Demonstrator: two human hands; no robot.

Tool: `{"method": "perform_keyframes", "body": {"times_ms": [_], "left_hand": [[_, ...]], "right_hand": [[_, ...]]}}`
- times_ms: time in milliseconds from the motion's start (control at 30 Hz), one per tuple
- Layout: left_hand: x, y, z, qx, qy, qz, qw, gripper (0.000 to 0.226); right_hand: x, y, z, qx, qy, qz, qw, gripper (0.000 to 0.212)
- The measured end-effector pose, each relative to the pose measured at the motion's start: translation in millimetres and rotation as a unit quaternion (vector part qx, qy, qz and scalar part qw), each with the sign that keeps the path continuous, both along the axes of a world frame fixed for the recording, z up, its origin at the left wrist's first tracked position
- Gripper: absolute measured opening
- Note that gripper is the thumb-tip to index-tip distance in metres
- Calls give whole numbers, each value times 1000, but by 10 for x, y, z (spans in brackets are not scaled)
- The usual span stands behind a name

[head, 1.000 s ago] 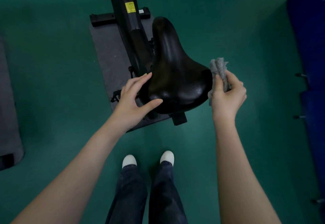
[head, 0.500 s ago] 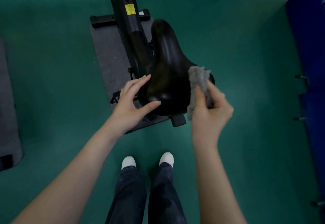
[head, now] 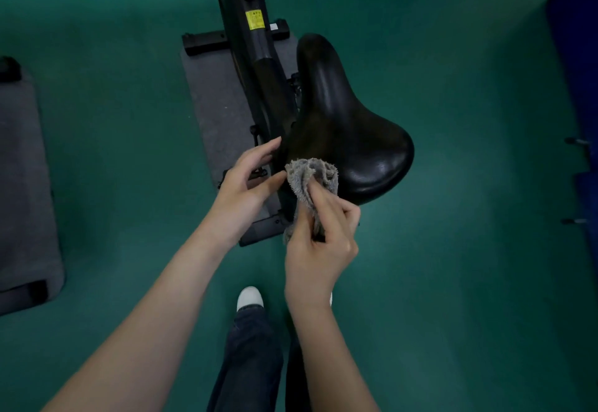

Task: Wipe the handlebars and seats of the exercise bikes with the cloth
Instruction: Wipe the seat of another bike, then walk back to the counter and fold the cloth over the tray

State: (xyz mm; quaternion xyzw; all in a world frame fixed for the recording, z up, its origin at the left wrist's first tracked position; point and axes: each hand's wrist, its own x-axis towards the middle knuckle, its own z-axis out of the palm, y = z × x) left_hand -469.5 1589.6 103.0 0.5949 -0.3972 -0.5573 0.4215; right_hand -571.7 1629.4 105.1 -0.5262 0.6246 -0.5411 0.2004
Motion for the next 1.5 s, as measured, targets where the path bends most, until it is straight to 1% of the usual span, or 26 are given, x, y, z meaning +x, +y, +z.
{"method": "perform_keyframes", "body": {"times_ms": [100, 167, 233, 300, 367, 467, 567, 667, 867, 1000, 1067, 1300, 1367, 1433, 1500], "left_hand": [[65, 94, -37, 12, -12, 12, 1000, 52], [89, 166, -49, 19, -14, 18, 1000, 51], [117, 237, -47, 23, -20, 19, 999, 47], [154, 296, -21, 21, -41, 18, 999, 43], [187, 355, 23, 21, -64, 13, 998, 41], [227, 455, 108, 25, -103, -8, 994, 38], [268, 542, 225, 20, -184, -52, 981, 34], [318, 633, 390, 19, -263, -112, 958, 36], [403, 831, 688, 26, -354, -220, 908, 43], [414, 954, 830, 31, -424, -266, 865, 45], [388, 1018, 901, 44, -454, -287, 843, 47], [-5, 1107, 1043, 60, -510, -318, 797, 49], [-261, 1082, 1063, 65, -529, -328, 780, 49], [-588, 1052, 1078, 66, -533, -331, 776, 49], [-998, 1019, 1083, 62, -528, -329, 781, 48]], "right_hand": [[105, 31, 2, 14, -34, 10, 999, 35], [157, 76, 22, 42, -78, 11, 996, 34], [172, 101, 84, 87, -147, 3, 985, 31], [124, 104, 174, 127, -217, 11, 968, 34], [30, 103, 271, 154, -242, 27, 958, 33], [-120, 127, 424, 184, -238, 46, 952, 23], [-244, 132, 608, 205, -225, 61, 951, 23], [-380, 146, 817, 220, -215, 84, 948, 27], [-720, 348, 1249, 230, -195, 75, 950, 36], [-939, 503, 1427, 246, -173, 68, 951, 14], [-1069, 579, 1472, 259, -166, 66, 949, 14], [-1647, 776, 1526, 275, -209, 56, 937, 15], [-1922, 810, 1564, 269, -222, 65, 935, 21], [-2240, 832, 1598, 267, -229, 67, 934, 24], [-2622, 860, 1623, 258, -228, 65, 937, 26]]}}
